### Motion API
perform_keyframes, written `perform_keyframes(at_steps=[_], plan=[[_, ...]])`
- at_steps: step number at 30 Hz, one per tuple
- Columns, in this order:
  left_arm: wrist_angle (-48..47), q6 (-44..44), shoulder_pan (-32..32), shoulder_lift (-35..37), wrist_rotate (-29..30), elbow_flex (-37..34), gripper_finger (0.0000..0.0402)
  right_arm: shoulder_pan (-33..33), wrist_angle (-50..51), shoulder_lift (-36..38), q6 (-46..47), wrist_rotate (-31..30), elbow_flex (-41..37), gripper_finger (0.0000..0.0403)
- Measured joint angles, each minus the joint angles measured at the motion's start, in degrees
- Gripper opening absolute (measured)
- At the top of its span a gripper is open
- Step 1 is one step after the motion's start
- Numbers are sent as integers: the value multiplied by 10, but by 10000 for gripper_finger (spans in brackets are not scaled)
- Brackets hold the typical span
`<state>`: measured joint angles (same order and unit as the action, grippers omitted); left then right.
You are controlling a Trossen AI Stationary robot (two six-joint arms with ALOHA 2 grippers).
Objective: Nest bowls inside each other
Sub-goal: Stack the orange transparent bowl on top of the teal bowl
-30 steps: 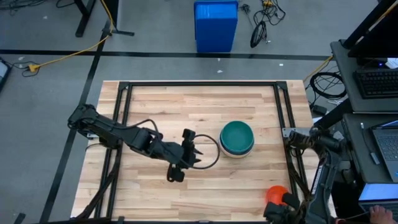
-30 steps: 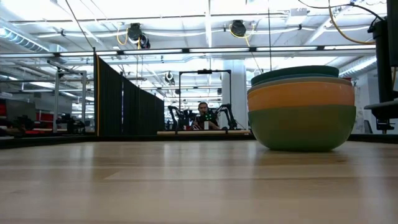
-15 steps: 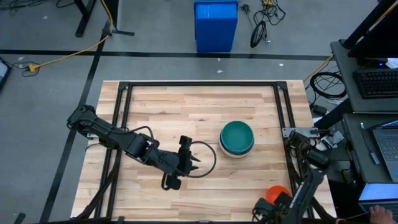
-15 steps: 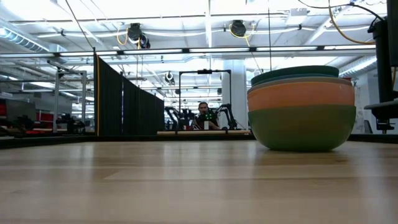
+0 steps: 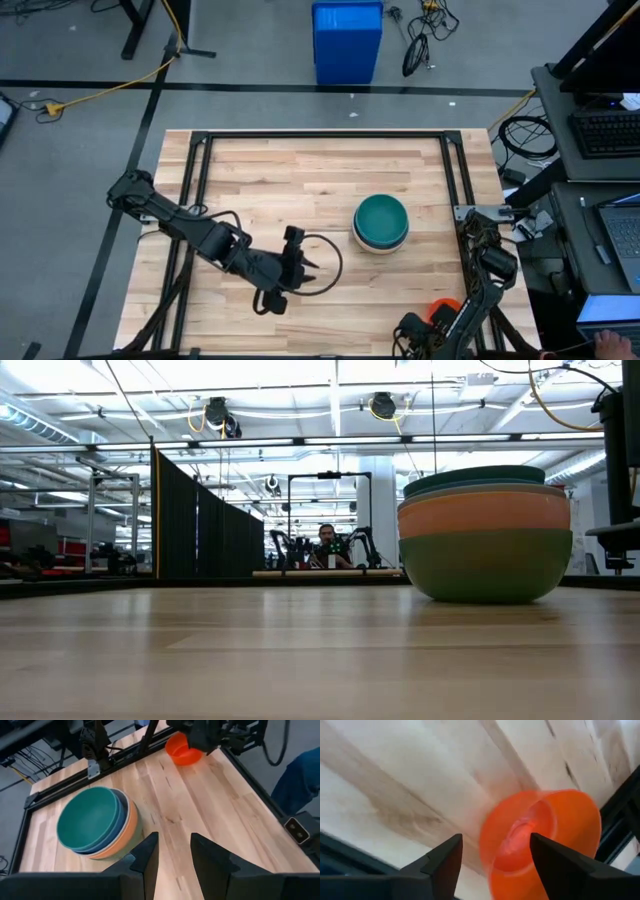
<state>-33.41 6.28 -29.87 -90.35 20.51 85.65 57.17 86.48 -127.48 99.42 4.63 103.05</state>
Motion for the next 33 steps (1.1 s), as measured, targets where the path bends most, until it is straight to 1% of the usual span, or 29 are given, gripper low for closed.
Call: perform_keyframes(at_steps=[6, 8, 11, 14, 19, 21, 24, 28, 33], plan=[[1, 0, -15, 0, 9, 0, 103, 0, -60, 0, -3, 15, -45, 193], [1, 0, -20, 0, 13, 0, 102, 0, -66, 0, -7, 14, -52, 183], [5, 0, -27, 0, 14, 0, 102, -2, -69, 0, -10, 14, -54, 157], [8, -1, -33, 0, 15, 0, 102, -6, -69, 0, -21, 14, -54, 120], [15, -2, -41, 0, 16, 0, 103, -22, -71, 5, -61, 13, -53, 31], [14, -12, -43, 0, 16, 0, 103, -31, -70, 7, -90, 13, -53, 9], [9, -32, -44, 0, 19, 0, 103, -48, -69, 12, -128, 6, -53, 7], [-12, -57, -45, 0, 20, 0, 102, -74, -70, 39, -161, -45, -53, 1], [-28, -76, -46, 0, 23, 0, 102, -104, -62, 83, -203, -85, -41, 0]])
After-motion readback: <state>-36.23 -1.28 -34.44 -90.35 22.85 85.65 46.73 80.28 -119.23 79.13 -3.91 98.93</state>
